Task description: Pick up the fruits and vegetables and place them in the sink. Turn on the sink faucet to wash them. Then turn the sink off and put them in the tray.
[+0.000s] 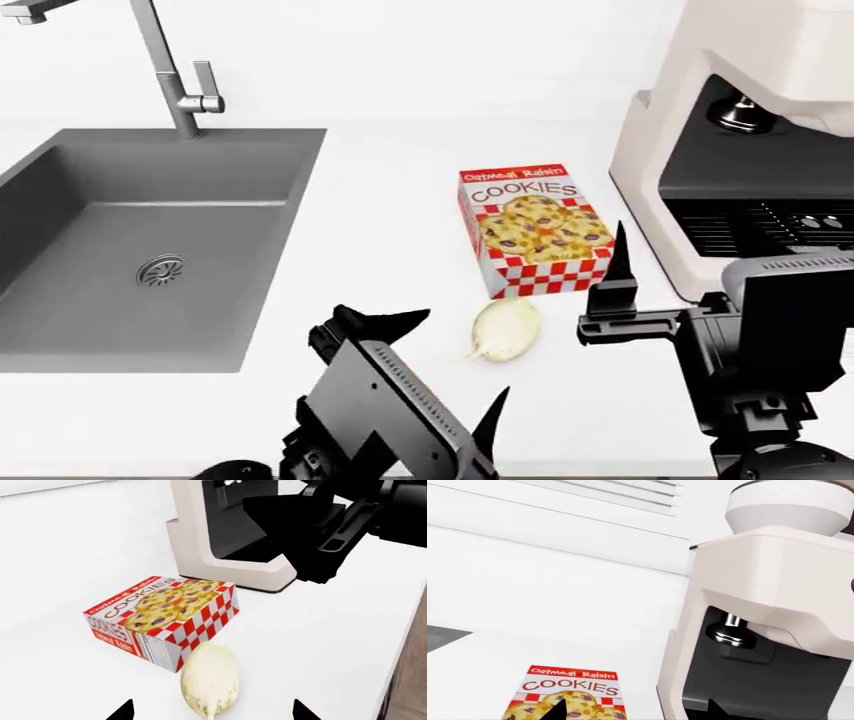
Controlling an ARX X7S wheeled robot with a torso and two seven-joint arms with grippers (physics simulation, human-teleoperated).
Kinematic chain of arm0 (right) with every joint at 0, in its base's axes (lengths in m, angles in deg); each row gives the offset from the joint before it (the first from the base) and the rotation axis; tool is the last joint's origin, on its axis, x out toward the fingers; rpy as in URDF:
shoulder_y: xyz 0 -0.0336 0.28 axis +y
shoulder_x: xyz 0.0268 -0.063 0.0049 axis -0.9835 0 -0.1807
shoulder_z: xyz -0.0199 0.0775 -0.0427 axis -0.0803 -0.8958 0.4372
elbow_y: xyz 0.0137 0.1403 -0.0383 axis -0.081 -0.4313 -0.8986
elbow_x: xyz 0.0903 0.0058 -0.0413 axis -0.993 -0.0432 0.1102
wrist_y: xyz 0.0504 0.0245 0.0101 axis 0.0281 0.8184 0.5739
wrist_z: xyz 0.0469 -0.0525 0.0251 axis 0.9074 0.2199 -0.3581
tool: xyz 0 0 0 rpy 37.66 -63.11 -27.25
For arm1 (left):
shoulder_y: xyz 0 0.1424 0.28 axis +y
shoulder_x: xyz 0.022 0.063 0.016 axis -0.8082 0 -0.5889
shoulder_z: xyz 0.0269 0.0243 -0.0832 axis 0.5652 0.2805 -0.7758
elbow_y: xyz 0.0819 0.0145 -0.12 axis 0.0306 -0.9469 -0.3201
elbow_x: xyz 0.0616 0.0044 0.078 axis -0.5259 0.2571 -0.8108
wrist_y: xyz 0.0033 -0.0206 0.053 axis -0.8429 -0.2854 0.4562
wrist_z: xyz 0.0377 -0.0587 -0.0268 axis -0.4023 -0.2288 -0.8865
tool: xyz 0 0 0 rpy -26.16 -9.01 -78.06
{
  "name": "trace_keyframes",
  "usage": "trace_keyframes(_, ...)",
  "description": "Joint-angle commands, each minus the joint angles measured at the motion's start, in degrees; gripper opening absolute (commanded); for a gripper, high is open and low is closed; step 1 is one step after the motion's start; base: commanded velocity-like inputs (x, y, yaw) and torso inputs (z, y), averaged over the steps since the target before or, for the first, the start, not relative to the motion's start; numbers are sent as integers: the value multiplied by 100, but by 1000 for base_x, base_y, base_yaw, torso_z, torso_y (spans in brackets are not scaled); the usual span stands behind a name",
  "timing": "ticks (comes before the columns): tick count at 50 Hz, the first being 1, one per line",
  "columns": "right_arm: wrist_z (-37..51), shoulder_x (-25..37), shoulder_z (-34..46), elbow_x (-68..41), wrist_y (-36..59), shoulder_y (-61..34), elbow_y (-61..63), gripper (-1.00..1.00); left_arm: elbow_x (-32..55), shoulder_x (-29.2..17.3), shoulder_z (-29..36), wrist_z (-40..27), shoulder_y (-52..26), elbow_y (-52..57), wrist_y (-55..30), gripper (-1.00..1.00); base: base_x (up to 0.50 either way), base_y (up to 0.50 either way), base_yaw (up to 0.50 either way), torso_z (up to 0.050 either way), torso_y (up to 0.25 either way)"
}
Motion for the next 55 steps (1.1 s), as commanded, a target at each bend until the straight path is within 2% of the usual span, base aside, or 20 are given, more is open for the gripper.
trace_keyframes(1, 21, 13, -11, -6, -158, 92, -98, 100, -198, 296, 546, 147, -542, -978, 175, 100, 0, 0, 0, 0, 0)
trace_keyframes(13, 15, 30, -113, -44, -303, 234, -130, 100, -464, 654, 847, 223, -1016, -2191, 566, 100, 0, 0, 0, 0, 0)
trace_keyframes(15, 24, 35, -123, -51, -291, 240, -108, 100, -586, 798, 913, 269, -1172, -2820, 824, 100, 0, 0, 0, 0, 0)
trace_keyframes(19, 38, 48, -126, -51, -316, 276, -94, 100, -684, 912, 986, 300, -1274, -3349, 1067, 100, 0, 0, 0, 0, 0)
trace_keyframes(34, 80, 64, -83, -45, -445, 374, -158, 100, -796, 1186, 1180, 315, -1418, -4287, 1469, 100, 0, 0, 0, 0, 0)
trace_keyframes(35, 78, 58, -97, -53, -459, 382, -175, 100, -791, 1194, 1184, 308, -1414, -4291, 1475, -100, 0, 0, 0, 0, 0)
trace_keyframes(47, 111, 68, -65, -45, -553, 432, -242, 100, -609, 1151, 940, 167, -1525, -3860, 1302, -100, 0, 0, 0, 0, 0)
trace_keyframes(51, 120, 72, -71, -66, -530, 415, -234, 100, -470, 1015, 857, 93, -1459, -3111, 1088, -100, 0, 0, 0, 0, 0)
trace_keyframes(55, 133, 75, -81, -99, -464, 392, -197, 100, -161, 887, 633, -68, -1370, -1921, 606, -100, 0, 0, 0, 0, 0)
